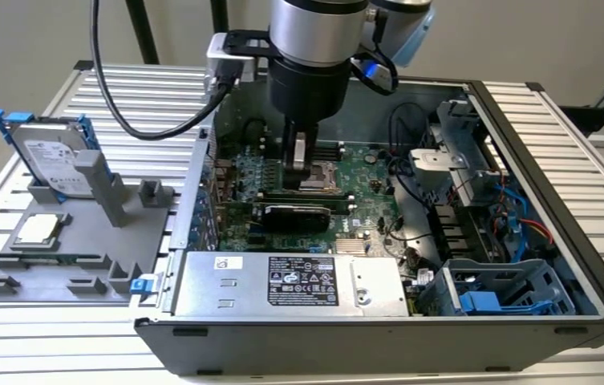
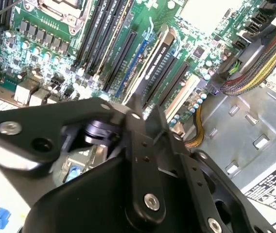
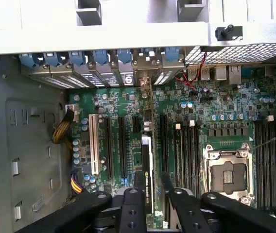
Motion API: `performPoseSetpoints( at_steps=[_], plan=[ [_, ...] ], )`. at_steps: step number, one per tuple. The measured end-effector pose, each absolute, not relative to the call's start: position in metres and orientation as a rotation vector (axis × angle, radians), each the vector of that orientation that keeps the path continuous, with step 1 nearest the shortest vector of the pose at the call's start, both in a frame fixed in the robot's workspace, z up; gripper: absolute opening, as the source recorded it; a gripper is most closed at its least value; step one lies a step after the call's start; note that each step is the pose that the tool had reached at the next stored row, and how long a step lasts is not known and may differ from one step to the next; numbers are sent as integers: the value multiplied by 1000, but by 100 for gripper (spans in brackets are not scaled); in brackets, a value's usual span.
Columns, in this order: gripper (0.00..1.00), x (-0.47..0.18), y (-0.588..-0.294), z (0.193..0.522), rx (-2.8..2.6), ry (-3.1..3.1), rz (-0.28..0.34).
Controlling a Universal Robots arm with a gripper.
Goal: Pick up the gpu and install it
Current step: 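Insert the gpu into the slot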
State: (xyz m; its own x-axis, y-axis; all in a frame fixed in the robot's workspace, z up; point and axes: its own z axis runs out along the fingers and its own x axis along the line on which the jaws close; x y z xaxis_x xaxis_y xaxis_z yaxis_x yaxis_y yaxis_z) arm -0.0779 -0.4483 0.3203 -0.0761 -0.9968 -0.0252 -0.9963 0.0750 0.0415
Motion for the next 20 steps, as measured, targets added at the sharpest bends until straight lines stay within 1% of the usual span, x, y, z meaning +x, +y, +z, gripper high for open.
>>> performPoseSetpoints(
  at_steps=[20],
  plan=[
    [0,-74,-448,320,2129,-2296,-75]
  ],
)
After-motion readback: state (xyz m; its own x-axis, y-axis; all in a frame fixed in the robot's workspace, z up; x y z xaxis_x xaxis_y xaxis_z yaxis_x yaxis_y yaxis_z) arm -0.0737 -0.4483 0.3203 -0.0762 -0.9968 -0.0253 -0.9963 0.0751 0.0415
